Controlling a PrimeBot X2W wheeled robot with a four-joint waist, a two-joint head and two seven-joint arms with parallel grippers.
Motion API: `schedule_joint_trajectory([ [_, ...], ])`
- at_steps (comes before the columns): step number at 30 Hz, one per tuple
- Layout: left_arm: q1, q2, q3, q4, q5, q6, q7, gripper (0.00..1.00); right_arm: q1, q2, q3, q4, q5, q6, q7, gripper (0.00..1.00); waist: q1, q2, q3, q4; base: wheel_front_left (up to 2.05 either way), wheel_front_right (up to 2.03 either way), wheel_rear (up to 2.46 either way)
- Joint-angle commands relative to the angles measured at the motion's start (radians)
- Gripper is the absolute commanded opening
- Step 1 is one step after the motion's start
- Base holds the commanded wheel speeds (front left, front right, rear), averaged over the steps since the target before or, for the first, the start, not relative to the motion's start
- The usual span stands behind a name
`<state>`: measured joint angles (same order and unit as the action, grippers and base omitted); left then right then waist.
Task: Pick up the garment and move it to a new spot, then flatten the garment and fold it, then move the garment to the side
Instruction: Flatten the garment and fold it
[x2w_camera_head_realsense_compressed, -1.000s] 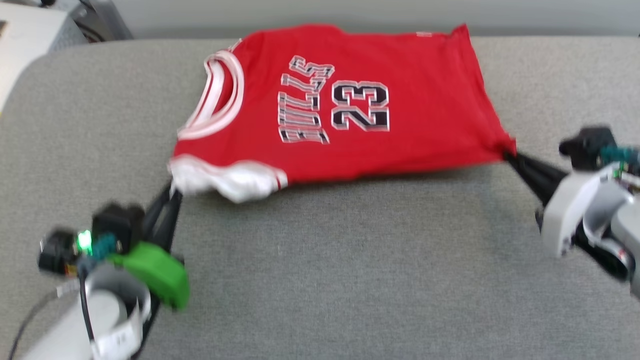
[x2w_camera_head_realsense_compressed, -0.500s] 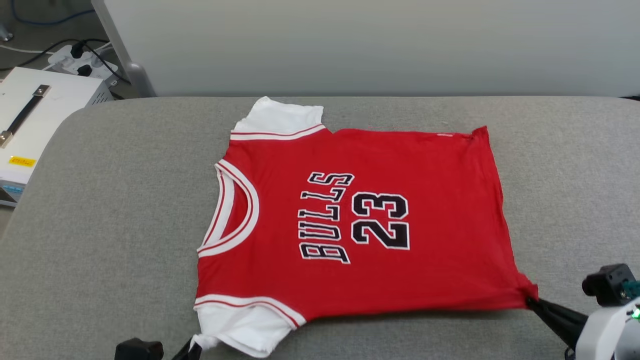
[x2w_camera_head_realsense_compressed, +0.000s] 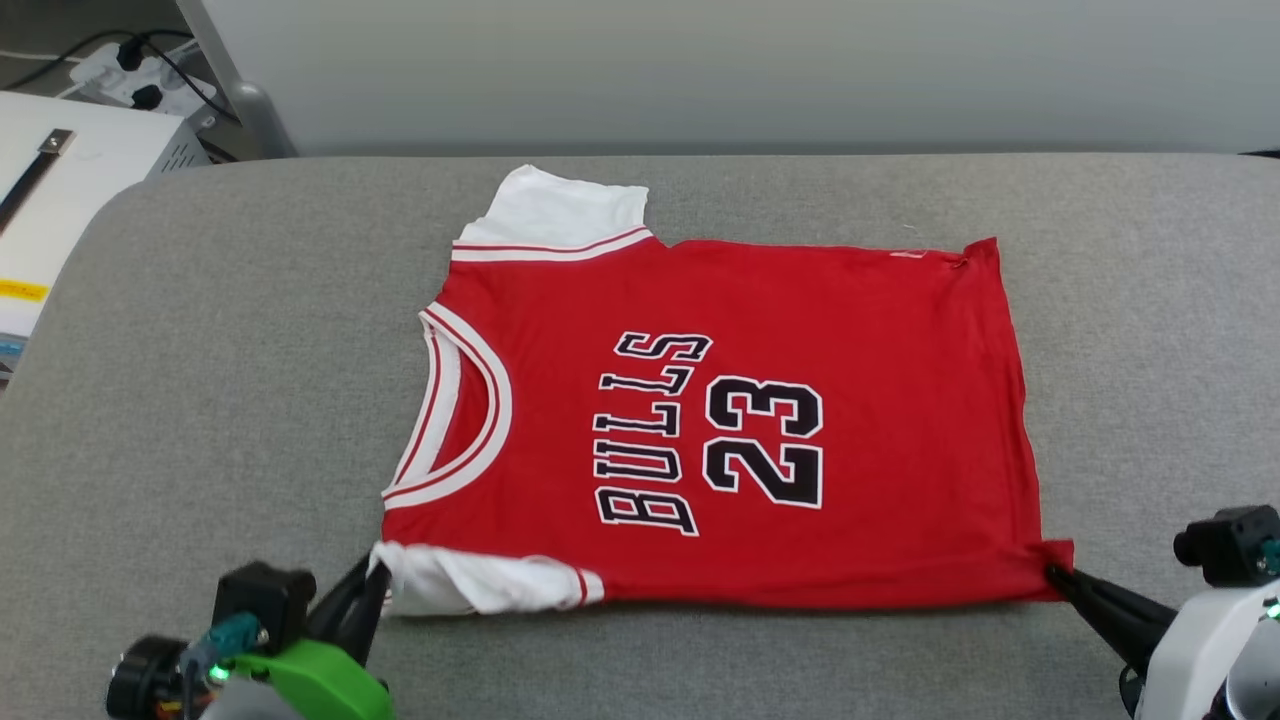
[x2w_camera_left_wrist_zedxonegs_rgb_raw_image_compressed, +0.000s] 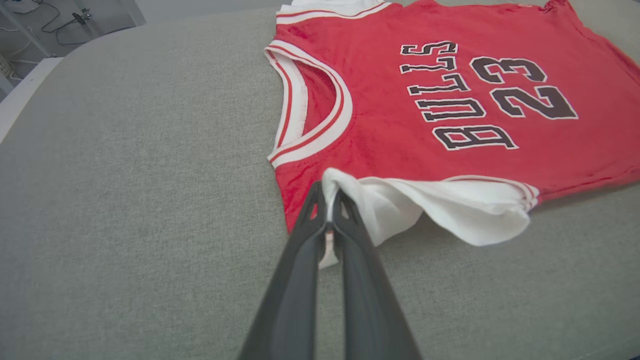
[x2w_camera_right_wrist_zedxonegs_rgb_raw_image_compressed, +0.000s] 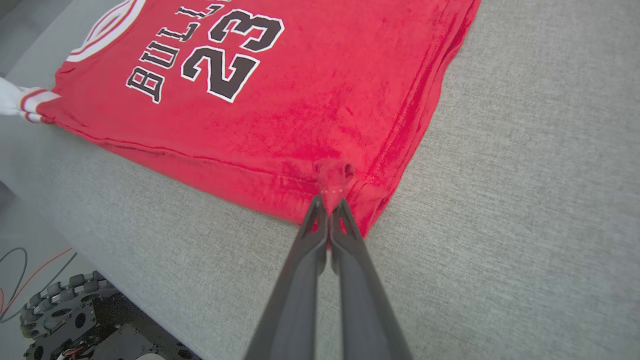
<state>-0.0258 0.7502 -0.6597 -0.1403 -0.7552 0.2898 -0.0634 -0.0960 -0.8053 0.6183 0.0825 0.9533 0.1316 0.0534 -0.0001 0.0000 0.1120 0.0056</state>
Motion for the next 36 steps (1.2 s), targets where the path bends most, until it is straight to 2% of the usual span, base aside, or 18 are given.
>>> schedule_joint_trajectory([
  [1,-0.05,0.004,0.007,0.011,0.026,-0.013,0.004,0.0,-0.023,0.01,-0.019,-0.01,-0.006,-0.001,0.014,0.0,0.0001,0.0,0.033,-0.007,0.0,0.0,0.0],
  [8,-0.3,-0.032,0.027,0.127,0.06,-0.104,0.02,0.0,-0.105,0.047,-0.109,-0.023,-0.042,-0.001,0.084,0.0,0.0001,0.0,0.137,-0.022,0.0,0.0,0.0],
  [16,-0.494,-0.09,0.019,0.358,0.084,-0.201,-0.004,0.0,-0.228,0.097,-0.134,0.02,-0.079,-0.001,0.123,0.0,0.0001,0.0,0.257,-0.05,0.0,0.0,0.0],
  [23,-0.546,-0.156,-0.027,0.575,0.092,-0.277,-0.031,0.0,-0.316,0.147,-0.11,0.129,-0.138,-0.001,0.087,0.0,0.0001,0.0,0.296,-0.054,0.0,0.0,0.0],
  [30,-0.558,-0.213,-0.049,0.746,0.083,-0.335,-0.089,0.0,-0.333,0.174,-0.064,0.207,-0.149,-0.001,0.06,0.0,0.0001,0.0,0.267,-0.045,0.0,0.0,0.0],
  [31,-0.562,-0.219,-0.049,0.768,0.082,-0.339,-0.101,0.72,-0.332,0.175,-0.065,0.213,-0.144,-0.001,0.052,0.19,0.0001,0.0,0.258,-0.041,0.0,0.0,0.0],
  [32,-0.567,-0.223,-0.048,0.782,0.084,-0.339,-0.112,1.0,-0.33,0.174,-0.065,0.217,-0.142,-0.001,0.045,0.67,0.0001,0.0,0.249,-0.038,0.0,0.0,0.0],
  [33,-0.574,-0.227,-0.045,0.796,0.081,-0.344,-0.121,1.0,-0.327,0.174,-0.067,0.22,-0.137,-0.001,0.037,1.0,0.0001,0.0,0.238,-0.034,0.0,0.0,0.0],
  [36,-0.6,-0.221,-0.034,0.807,0.079,-0.353,-0.14,1.0,-0.314,0.165,-0.075,0.212,-0.126,-0.001,0.013,1.0,0.0001,0.0,0.205,-0.019,0.0,0.0,0.0],
])
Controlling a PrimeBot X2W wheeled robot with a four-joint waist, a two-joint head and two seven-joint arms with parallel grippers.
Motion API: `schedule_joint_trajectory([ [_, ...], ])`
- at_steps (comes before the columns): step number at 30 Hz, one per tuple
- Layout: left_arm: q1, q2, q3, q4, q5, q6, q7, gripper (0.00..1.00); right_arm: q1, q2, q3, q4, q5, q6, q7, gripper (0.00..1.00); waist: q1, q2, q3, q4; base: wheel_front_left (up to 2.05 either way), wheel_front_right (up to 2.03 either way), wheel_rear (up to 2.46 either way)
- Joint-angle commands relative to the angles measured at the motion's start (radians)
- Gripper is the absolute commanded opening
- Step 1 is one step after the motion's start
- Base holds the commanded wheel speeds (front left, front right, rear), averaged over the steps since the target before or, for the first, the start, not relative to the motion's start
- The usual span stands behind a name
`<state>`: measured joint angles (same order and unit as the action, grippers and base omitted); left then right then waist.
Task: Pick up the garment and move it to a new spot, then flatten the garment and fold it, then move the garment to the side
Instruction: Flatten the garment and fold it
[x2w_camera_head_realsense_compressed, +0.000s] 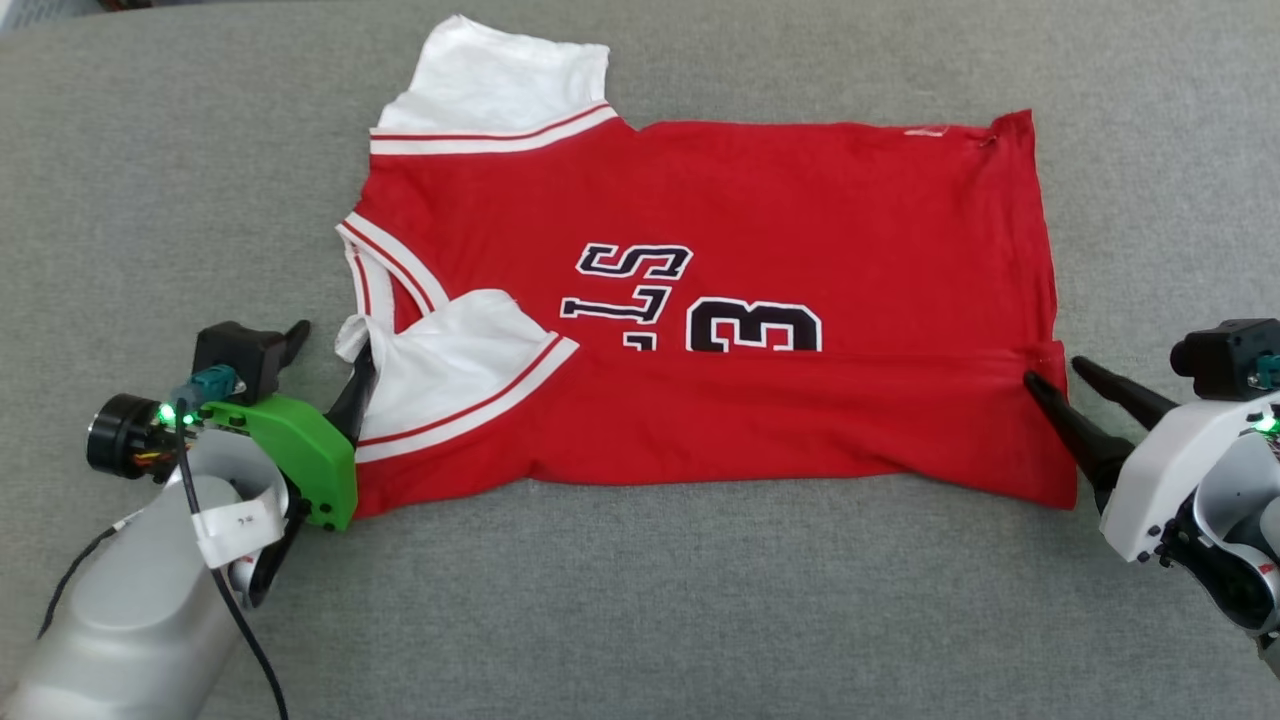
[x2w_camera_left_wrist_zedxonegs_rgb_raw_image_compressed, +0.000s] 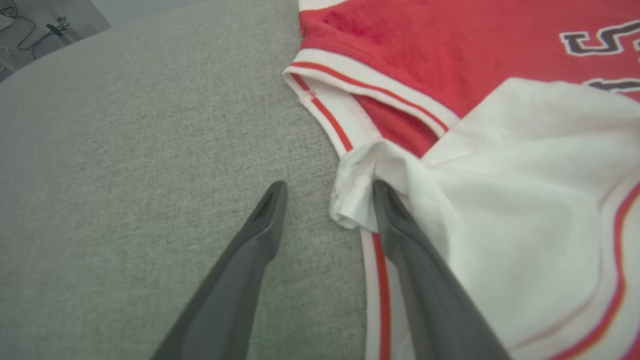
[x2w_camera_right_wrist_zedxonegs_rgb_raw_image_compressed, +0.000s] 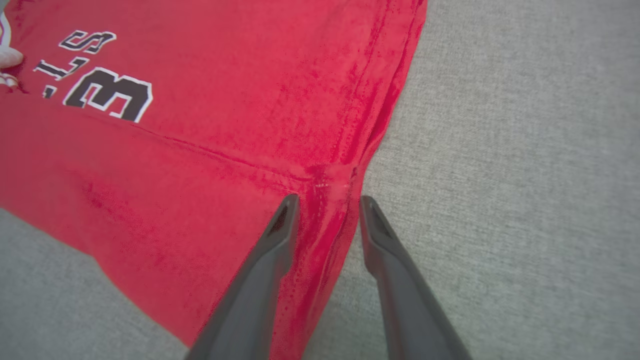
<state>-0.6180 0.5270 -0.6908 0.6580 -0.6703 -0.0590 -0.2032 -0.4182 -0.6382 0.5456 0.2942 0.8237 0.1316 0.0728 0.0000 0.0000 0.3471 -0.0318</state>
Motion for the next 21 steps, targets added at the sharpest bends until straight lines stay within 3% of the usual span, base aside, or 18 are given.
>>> schedule_joint_trajectory([
  [1,-0.02,0.012,0.003,0.004,-0.006,-0.007,-0.004,1.0,0.015,-0.008,-0.005,-0.009,0.006,-0.001,-0.011,1.0,0.0,0.0,-0.041,0.024,0.0,0.0,0.0],
  [4,-0.056,0.049,0.016,-0.026,-0.012,-0.017,0.016,1.0,0.037,-0.025,-0.018,-0.033,0.015,-0.001,-0.02,1.0,0.0,0.0,-0.07,0.036,0.0,0.0,0.0],
  [8,-0.102,0.108,0.011,-0.099,-0.037,-0.039,0.136,1.0,0.066,-0.039,-0.042,-0.066,0.012,-0.001,-0.019,1.0,0.0,0.0,-0.099,0.051,0.0,0.0,0.0],
  [17,-0.156,0.178,-0.07,-0.287,-0.23,-0.066,0.684,1.0,0.104,-0.048,-0.071,-0.118,0.013,-0.001,0.045,1.0,0.0,0.0,-0.122,0.071,0.0,0.0,0.0],
  [21,-0.145,0.176,-0.111,-0.339,-0.301,-0.068,0.846,1.0,0.104,-0.048,-0.069,-0.137,0.021,-0.001,0.083,1.0,0.0,0.0,-0.121,0.068,0.0,0.0,0.0],
])
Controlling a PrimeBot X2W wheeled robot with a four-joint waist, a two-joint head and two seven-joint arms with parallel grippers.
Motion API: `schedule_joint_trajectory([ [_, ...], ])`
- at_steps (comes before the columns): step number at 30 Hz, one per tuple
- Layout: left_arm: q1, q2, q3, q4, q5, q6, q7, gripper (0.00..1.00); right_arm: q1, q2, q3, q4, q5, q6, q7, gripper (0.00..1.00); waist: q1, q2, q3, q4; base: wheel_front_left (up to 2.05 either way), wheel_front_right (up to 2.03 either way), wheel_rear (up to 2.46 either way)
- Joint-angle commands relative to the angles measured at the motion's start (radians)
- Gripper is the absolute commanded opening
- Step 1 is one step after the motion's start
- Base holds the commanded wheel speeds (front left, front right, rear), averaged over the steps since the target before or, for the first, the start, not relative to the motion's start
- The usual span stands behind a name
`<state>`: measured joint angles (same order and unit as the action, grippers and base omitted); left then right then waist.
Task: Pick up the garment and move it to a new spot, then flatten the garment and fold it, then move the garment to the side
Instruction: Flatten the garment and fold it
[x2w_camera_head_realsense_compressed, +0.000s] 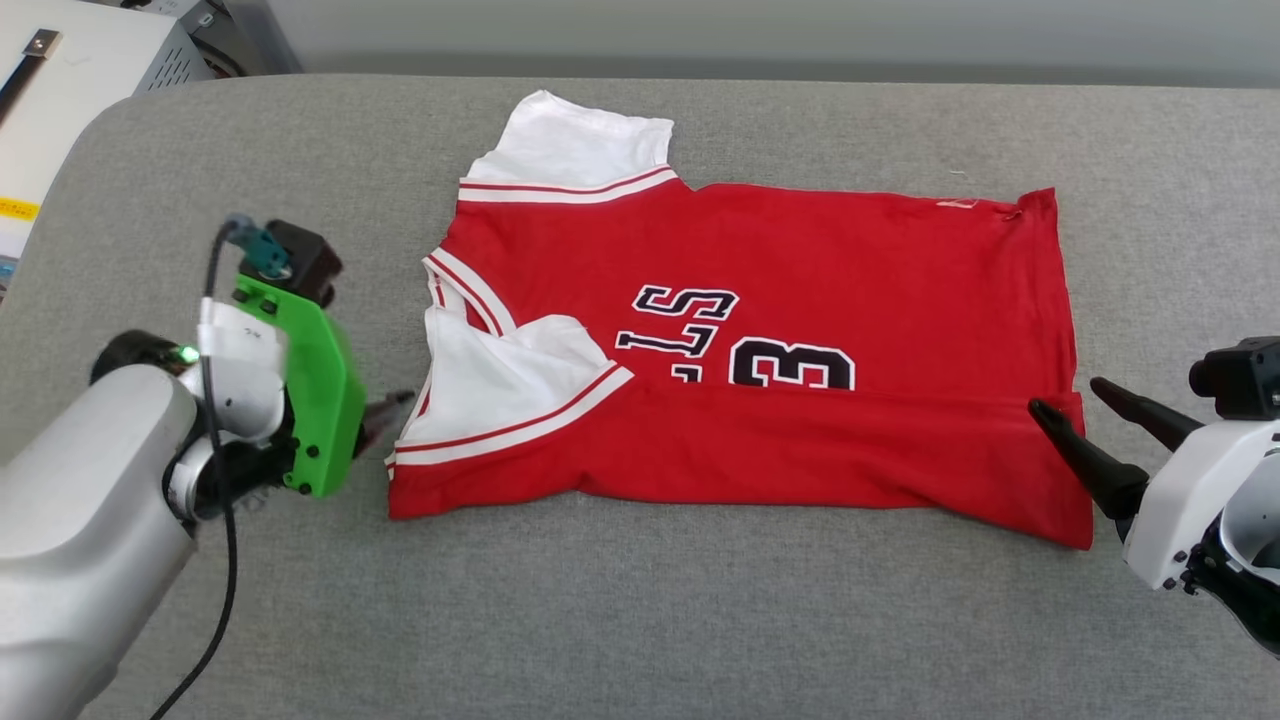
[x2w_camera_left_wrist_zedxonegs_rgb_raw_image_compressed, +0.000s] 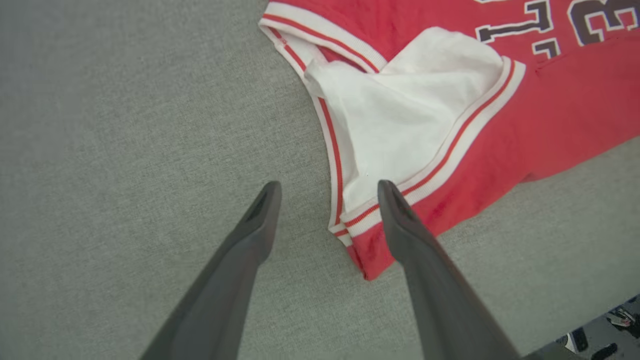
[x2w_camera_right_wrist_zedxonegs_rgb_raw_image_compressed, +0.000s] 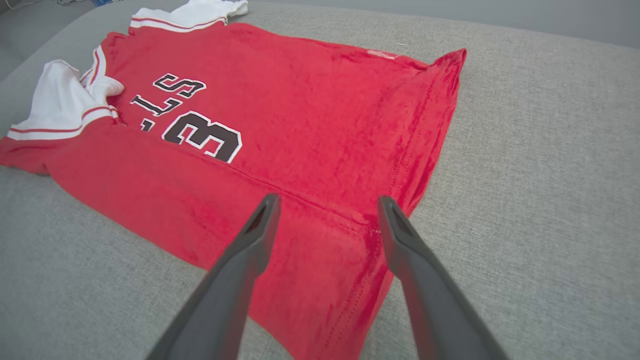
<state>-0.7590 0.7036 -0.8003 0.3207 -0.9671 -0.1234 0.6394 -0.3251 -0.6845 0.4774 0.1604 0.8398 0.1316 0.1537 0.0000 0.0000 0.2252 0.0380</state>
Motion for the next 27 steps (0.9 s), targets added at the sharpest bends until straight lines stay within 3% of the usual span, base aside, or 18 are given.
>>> schedule_joint_trajectory([
  [1,0.003,-0.003,-0.011,-0.006,-0.02,-0.003,0.034,1.0,0.01,-0.001,0.002,-0.007,0.006,-0.001,0.013,1.0,0.0,0.0,0.003,-0.004,0.0,0.0,0.0],
  [6,0.039,-0.021,-0.046,0.012,-0.047,0.005,0.099,1.0,-0.007,0.006,0.015,-0.024,0.01,-0.001,0.045,1.0,0.0,0.0,0.021,-0.025,0.0,0.0,0.0],
  [18,0.12,-0.077,-0.117,0.177,-0.021,0.002,0.041,1.0,-0.053,0.015,0.052,-0.022,0.007,-0.001,0.066,1.0,0.0,0.0,0.051,-0.071,0.0,0.0,0.0],
  [19,0.12,-0.079,-0.121,0.183,-0.019,0.0,0.027,0.4,-0.056,0.008,0.055,-0.023,0.005,-0.001,0.067,1.0,0.0,0.0,0.048,-0.071,0.0,0.0,0.0],
  [20,0.12,-0.08,-0.122,0.19,-0.018,-0.001,0.014,0.0,-0.058,0.002,0.057,-0.025,0.004,-0.001,0.069,1.0,0.0,0.0,0.043,-0.07,0.0,0.0,0.0],
  [27,0.098,-0.055,-0.124,0.147,-0.014,-0.006,-0.055,0.0,-0.104,-0.095,0.071,-0.08,0.01,-0.001,0.178,1.0,0.0,0.0,-0.001,-0.06,0.0,0.0,0.0],
])
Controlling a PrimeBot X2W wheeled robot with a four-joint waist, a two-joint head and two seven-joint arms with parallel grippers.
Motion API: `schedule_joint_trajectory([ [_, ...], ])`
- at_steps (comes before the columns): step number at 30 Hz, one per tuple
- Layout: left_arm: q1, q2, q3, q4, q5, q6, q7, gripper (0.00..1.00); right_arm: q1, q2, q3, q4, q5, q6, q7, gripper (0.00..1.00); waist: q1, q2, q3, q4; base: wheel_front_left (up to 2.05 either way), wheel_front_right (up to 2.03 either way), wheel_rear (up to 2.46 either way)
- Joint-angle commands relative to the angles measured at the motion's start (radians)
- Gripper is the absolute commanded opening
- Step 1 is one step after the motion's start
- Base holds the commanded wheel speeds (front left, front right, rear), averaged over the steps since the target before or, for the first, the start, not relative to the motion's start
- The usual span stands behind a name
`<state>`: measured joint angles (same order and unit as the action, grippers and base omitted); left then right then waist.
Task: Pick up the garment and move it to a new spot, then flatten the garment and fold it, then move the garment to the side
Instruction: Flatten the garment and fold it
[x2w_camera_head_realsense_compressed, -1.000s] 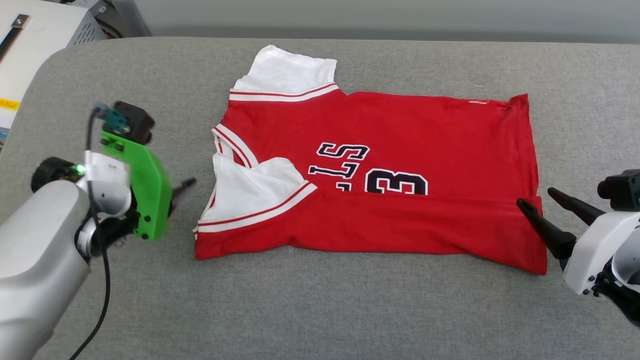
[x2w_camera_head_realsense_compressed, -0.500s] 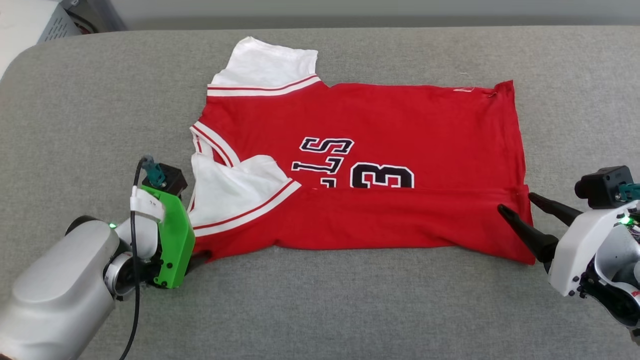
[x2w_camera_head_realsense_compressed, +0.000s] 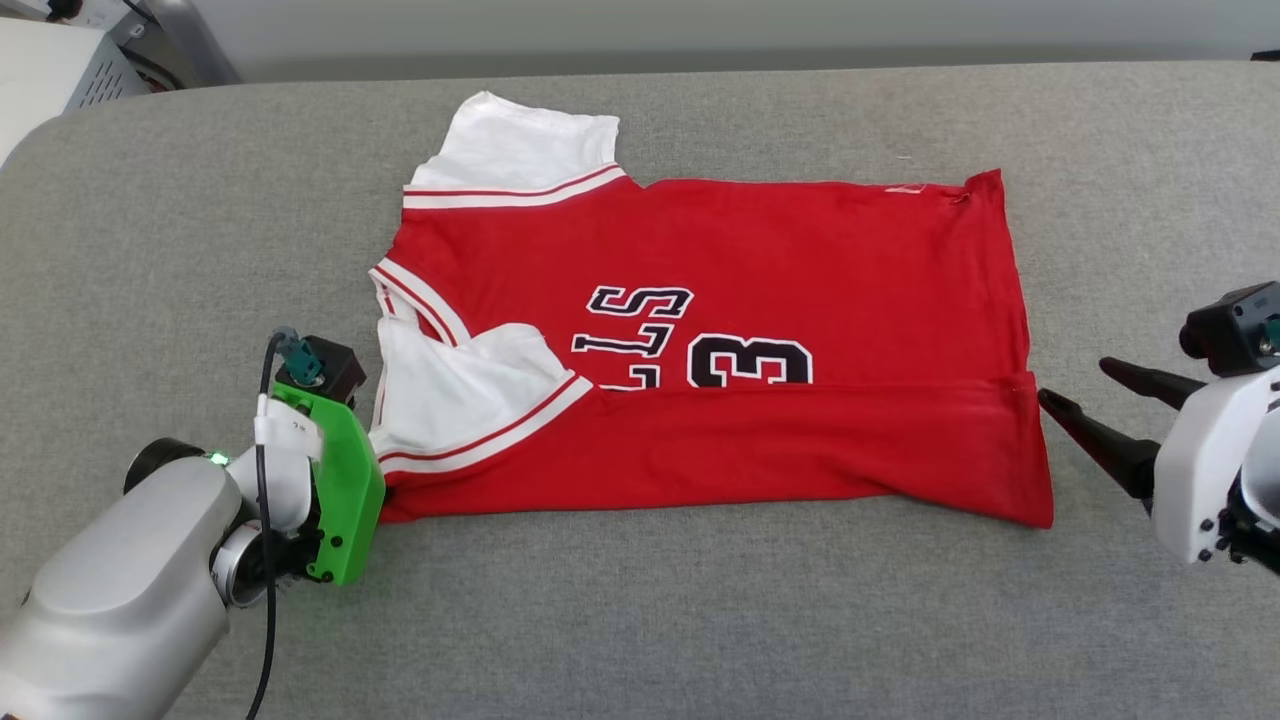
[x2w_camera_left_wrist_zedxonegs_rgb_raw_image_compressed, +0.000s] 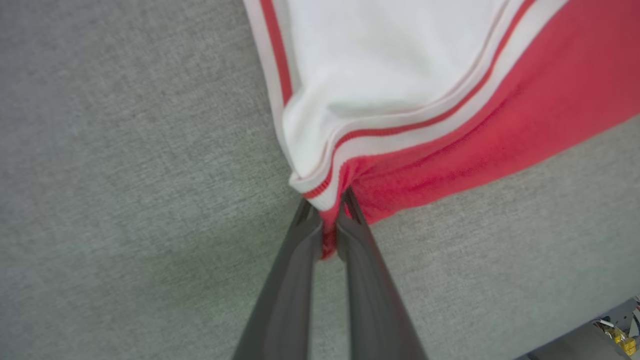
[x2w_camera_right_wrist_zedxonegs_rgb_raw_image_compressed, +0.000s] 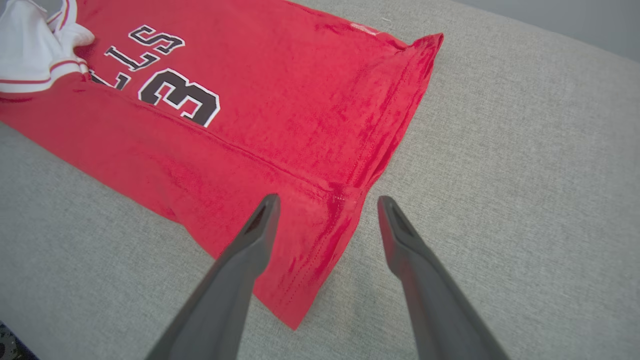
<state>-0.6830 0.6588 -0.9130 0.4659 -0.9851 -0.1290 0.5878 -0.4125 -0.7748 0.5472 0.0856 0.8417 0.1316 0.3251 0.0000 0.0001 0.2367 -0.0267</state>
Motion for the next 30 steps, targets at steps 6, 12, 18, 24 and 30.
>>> schedule_joint_trajectory([
  [6,0.02,0.041,-0.001,-0.096,0.001,-0.001,-0.035,0.0,-0.05,-0.08,0.016,-0.026,0.037,-0.001,0.217,1.0,0.0,-0.0001,-0.023,0.01,0.0,0.0,0.0],
  [12,0.013,0.064,0.005,-0.182,0.013,0.016,-0.04,0.0,-0.052,-0.063,0.044,0.021,0.046,-0.001,0.329,1.0,0.0,-0.0001,0.006,0.025,0.0,0.0,0.0],
  [18,0.019,0.074,0.004,-0.23,0.029,0.045,-0.046,0.0,-0.049,0.092,0.082,0.205,0.028,-0.001,0.289,1.0,0.0,-0.0001,0.047,0.037,0.0,0.0,0.0],
  [24,0.041,0.077,0.002,-0.226,0.026,0.055,-0.06,0.0,-0.041,0.14,0.16,0.277,0.031,-0.001,0.244,0.11,0.0,-0.0001,0.048,0.037,0.0,0.0,0.0],
  [30,0.078,0.088,0.014,-0.222,0.002,0.062,-0.091,0.0,-0.052,0.097,0.154,0.249,0.061,-0.001,0.148,0.0,0.0,-0.0001,-0.011,0.027,0.0,0.0,0.0],
])
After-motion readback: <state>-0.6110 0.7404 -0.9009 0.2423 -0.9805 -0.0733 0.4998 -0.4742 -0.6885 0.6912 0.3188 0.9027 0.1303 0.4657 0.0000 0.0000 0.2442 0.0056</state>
